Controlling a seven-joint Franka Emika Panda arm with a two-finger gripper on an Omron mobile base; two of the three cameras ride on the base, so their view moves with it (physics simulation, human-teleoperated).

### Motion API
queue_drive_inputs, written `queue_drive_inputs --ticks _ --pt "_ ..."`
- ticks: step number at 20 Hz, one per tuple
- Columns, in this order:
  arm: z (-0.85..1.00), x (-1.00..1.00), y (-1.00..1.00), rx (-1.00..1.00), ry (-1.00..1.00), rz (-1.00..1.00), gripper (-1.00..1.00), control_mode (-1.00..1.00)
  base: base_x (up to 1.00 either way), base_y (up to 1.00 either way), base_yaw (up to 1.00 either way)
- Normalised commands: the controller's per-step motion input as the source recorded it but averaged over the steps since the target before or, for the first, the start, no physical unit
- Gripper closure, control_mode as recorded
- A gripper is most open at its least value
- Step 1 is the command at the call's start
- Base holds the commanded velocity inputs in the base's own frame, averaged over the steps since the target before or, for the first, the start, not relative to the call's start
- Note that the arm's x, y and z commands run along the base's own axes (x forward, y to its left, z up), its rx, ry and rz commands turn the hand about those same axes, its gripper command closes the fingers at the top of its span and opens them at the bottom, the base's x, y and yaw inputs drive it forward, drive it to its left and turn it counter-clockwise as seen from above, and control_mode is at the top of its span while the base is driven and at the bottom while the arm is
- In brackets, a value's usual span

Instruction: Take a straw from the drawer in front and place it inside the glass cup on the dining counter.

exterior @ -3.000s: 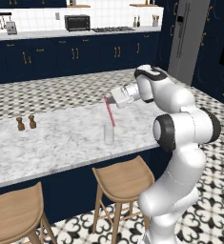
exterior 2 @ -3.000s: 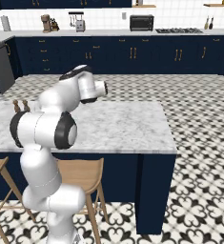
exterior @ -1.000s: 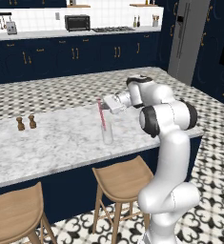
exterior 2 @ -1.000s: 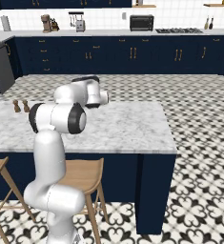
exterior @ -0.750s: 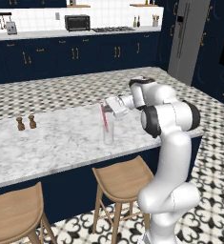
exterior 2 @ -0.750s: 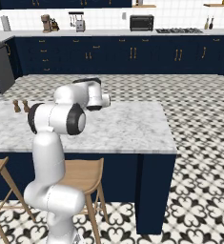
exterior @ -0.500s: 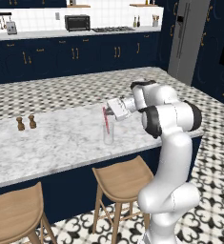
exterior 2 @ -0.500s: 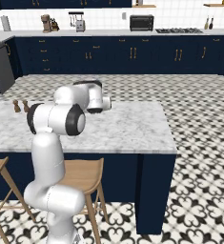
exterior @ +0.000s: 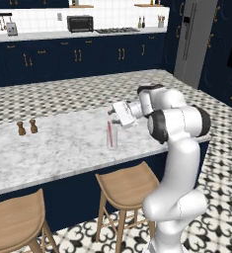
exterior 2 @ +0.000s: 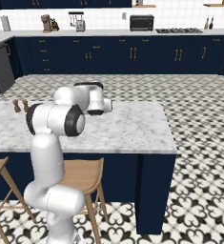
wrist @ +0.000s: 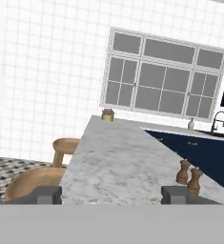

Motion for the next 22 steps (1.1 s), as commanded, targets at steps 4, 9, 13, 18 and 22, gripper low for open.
queue_drive_inputs --ticks 4,9,13,18,22 --pt "1.00 -0.61 -0.11 0.00 -0.29 0.00 -1.00 -1.00 0.00 0.00 0.00" --pt "0.99 -0.64 0.14 -0.14 -0.27 0.00 -1.00 -1.00 0.00 0.00 0.00" --pt "0.29 -0.77 0.49 -0.59 -0.38 -0.02 -1.00 -1.00 0.00 0.00 0.00" --pt "-0.12 -0.37 0.56 -0.77 -0.25 0.00 -1.00 -1.00 0.00 0.00 0.00" --pt "-0.08 -0.44 0.48 -0.58 -0.19 0.00 -1.00 -1.00 0.00 0.00 0.00"
